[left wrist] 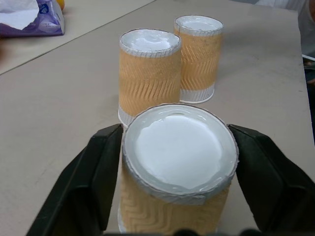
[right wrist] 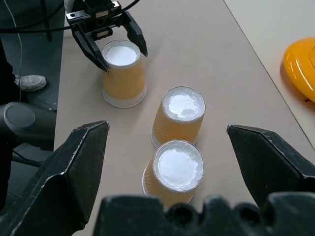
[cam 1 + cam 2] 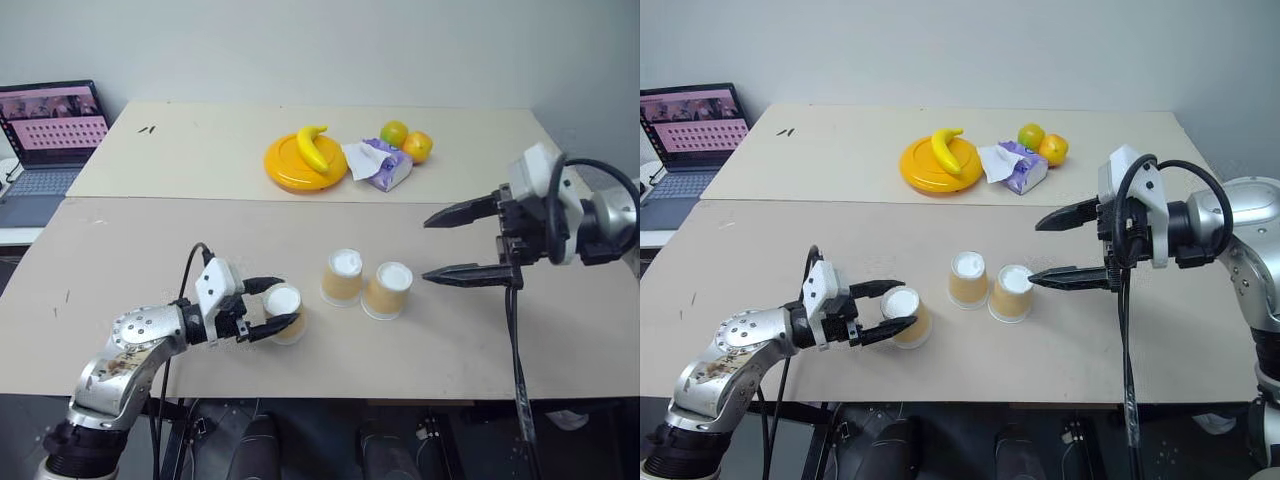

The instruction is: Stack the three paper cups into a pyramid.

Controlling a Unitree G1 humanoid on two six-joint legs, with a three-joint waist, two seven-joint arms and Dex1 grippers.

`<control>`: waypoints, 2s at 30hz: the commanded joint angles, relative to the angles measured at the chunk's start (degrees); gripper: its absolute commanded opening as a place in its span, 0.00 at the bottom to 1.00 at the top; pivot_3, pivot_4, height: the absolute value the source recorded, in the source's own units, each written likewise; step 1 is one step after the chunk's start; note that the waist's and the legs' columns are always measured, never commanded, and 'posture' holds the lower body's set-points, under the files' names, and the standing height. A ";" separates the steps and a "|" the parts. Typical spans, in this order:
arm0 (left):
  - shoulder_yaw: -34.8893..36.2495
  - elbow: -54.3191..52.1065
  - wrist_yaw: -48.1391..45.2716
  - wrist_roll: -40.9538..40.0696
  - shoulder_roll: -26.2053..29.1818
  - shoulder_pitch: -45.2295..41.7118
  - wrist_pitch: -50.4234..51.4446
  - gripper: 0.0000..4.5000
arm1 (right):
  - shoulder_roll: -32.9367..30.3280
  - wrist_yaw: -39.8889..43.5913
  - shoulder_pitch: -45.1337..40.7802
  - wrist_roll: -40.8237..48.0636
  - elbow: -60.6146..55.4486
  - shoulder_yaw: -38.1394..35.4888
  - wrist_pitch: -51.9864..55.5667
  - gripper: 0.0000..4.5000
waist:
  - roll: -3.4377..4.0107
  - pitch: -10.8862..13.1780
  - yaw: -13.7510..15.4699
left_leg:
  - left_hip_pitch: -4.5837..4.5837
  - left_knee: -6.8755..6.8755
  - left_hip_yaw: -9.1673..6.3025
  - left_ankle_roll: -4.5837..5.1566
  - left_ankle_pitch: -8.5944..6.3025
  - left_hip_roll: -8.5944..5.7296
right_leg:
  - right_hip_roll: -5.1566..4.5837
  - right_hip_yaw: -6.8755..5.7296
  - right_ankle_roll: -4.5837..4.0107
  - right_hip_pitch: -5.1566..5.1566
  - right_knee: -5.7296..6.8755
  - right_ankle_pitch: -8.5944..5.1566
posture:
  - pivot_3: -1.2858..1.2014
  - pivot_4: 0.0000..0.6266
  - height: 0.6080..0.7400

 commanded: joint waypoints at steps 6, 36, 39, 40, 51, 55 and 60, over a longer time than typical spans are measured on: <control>1.14 1.67 1.17 0.40 -0.19 -4.88 -1.46 0.81 | -0.93 -0.58 0.14 0.67 -1.15 -2.28 -0.27 1.00 | 0.00 0.00 -0.04 | 0.00 0.00 0.00 0.00 0.00 0.00 | 0.00 0.00 0.00 0.00 0.00 0.00 | 0.52 0.24 0.94; 0.99 -4.33 -1.49 -7.21 3.38 -7.67 7.58 0.99 | -0.21 -2.31 0.99 0.31 -1.17 -2.00 -1.25 1.00 | -0.01 0.00 -0.53 | -0.02 -0.04 0.00 0.01 -0.01 0.00 | 0.00 0.00 0.01 0.01 -0.05 0.00 | 0.52 0.24 0.94; 0.70 -4.30 -1.38 -6.89 3.44 -6.62 7.10 0.99 | -0.33 -2.34 1.04 0.32 -1.13 -2.13 -1.21 1.00 | -0.01 0.01 -0.51 | -0.01 -0.04 0.00 0.01 -0.01 0.00 | 0.00 0.01 0.01 0.00 -0.04 0.00 | 0.52 0.24 0.94; 0.44 -4.15 -1.59 -6.46 3.60 -6.62 6.71 0.99 | -0.35 -2.40 1.09 0.34 -1.17 -2.19 -1.17 1.00 | -0.01 0.01 -0.49 | -0.01 -0.03 0.00 0.01 -0.01 0.00 | 0.01 0.00 0.01 0.01 -0.04 0.00 | 0.52 0.24 0.94; -3.46 -2.01 -2.80 -0.92 2.98 -5.60 1.35 0.99 | -0.70 -2.77 0.75 0.52 -1.60 -2.27 -0.49 1.00 | -0.01 0.01 -0.30 | -0.02 -0.03 0.01 0.01 -0.01 -0.01 | -0.01 0.00 0.01 0.02 -0.09 0.00 | 0.52 0.24 0.94; -4.30 -1.26 -2.35 0.32 2.11 -5.70 0.63 0.99 | -0.94 -2.76 0.91 0.59 -1.66 -2.53 -0.36 1.00 | -0.01 0.01 -0.30 | -0.02 -0.02 0.00 0.01 -0.01 0.00 | 0.00 0.00 0.01 0.02 -0.08 0.00 | 0.52 0.24 0.94; -4.92 -0.61 -2.56 1.11 1.96 -5.35 0.46 0.65 | -1.33 -2.70 0.90 0.67 -1.71 -2.71 -0.21 1.00 | -0.01 0.01 -0.32 | -0.02 -0.03 0.01 0.01 -0.01 0.00 | 0.00 0.00 0.01 0.02 -0.08 0.00 | 0.52 0.24 0.94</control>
